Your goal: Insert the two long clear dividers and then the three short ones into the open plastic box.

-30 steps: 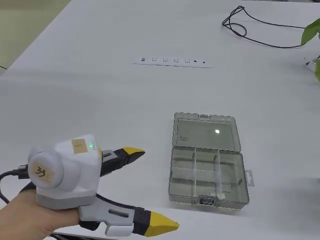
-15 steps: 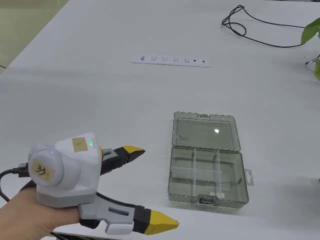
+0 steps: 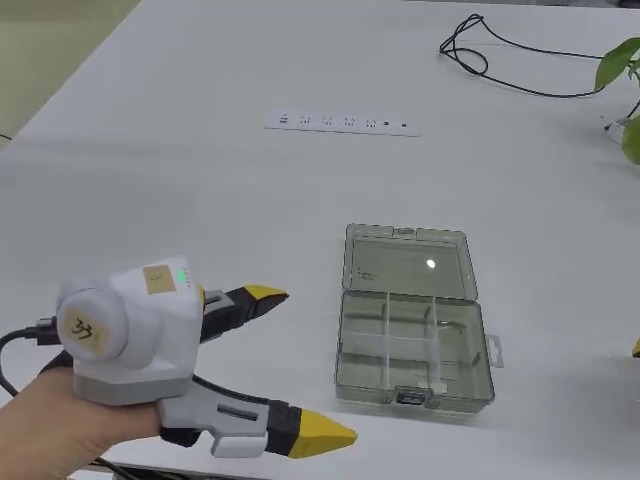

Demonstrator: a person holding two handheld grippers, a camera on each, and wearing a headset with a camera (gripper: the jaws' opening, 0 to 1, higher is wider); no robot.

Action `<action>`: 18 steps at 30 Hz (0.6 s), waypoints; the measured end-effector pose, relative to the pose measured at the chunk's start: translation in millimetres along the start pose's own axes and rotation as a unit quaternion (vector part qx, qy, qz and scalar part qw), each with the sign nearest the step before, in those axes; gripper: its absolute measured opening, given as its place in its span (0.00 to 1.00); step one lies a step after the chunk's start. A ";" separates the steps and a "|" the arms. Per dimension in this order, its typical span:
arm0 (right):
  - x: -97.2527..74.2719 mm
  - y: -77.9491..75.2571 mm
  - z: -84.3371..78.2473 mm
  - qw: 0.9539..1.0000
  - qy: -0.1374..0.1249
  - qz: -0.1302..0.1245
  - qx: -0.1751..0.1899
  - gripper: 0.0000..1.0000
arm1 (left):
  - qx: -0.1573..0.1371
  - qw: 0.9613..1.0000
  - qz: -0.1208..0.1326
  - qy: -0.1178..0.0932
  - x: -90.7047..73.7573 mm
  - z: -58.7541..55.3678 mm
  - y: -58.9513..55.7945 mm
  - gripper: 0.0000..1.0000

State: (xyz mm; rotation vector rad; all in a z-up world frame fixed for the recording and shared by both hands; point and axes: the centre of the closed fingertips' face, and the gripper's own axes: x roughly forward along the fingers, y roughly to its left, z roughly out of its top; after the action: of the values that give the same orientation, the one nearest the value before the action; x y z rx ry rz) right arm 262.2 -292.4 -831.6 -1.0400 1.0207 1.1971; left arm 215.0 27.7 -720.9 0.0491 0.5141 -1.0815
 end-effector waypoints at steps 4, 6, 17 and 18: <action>-14.6 -0.2 22.6 0.999 -0.028 -0.023 -0.002 0.32 | -0.005 1.000 0.004 -0.004 0.6 6.0 2.3 0.95; -21.3 0.4 33.4 0.999 -0.038 -0.033 -0.003 0.32 | -0.006 1.000 0.003 -0.006 1.3 9.8 2.3 0.93; -67.4 10.8 112.8 0.991 -0.102 -0.087 -0.020 0.32 | -0.104 0.993 -0.011 -0.058 15.5 49.1 -9.4 0.75; -71.9 13.0 122.5 0.990 -0.108 -0.092 -0.026 0.32 | -0.114 0.991 -0.015 -0.065 17.2 54.0 -11.6 0.72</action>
State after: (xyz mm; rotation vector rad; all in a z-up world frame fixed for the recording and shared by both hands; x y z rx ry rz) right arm 249.7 -187.3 -735.9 -0.9980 0.7134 1.1593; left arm 231.7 -7.5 -678.2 -0.2279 0.5193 -1.0413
